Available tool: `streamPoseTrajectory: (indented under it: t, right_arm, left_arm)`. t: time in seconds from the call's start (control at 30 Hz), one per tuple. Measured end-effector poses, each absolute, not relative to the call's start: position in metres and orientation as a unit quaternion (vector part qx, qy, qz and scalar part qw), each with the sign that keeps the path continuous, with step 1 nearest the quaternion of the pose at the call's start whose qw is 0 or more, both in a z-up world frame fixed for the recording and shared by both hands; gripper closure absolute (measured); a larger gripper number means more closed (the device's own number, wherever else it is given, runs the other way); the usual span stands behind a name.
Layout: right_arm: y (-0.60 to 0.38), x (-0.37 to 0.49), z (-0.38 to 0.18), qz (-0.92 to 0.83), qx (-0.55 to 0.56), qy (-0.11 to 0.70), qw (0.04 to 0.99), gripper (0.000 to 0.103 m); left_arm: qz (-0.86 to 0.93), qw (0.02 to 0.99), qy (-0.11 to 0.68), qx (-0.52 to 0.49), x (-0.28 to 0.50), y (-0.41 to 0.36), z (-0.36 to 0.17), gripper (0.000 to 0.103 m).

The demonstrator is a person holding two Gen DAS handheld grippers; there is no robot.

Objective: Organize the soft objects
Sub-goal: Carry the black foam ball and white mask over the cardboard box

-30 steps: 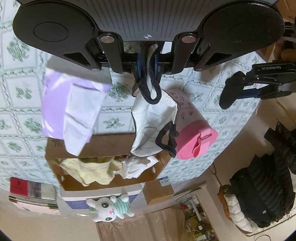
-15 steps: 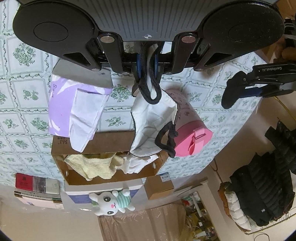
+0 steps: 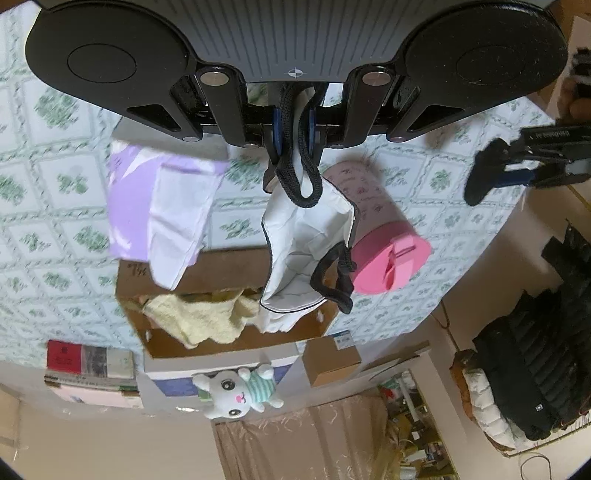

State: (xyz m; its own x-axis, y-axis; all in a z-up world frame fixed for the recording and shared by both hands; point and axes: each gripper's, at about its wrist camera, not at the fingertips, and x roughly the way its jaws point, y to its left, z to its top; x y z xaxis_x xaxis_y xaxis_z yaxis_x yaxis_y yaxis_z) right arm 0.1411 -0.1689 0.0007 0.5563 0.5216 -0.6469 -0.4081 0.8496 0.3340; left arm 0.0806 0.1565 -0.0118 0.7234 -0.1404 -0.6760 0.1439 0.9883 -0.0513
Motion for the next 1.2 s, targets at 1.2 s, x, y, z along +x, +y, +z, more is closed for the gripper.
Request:
streamPoseTrajectory:
  t: [1.2]
  right_arm:
    - [-0.142, 0.409, 0.03, 0.286, 0.044, 0.459, 0.84, 0.089]
  left_arm:
    - [-0.198, 0.881, 0.415, 0.109, 0.378, 0.109, 0.022, 0.041]
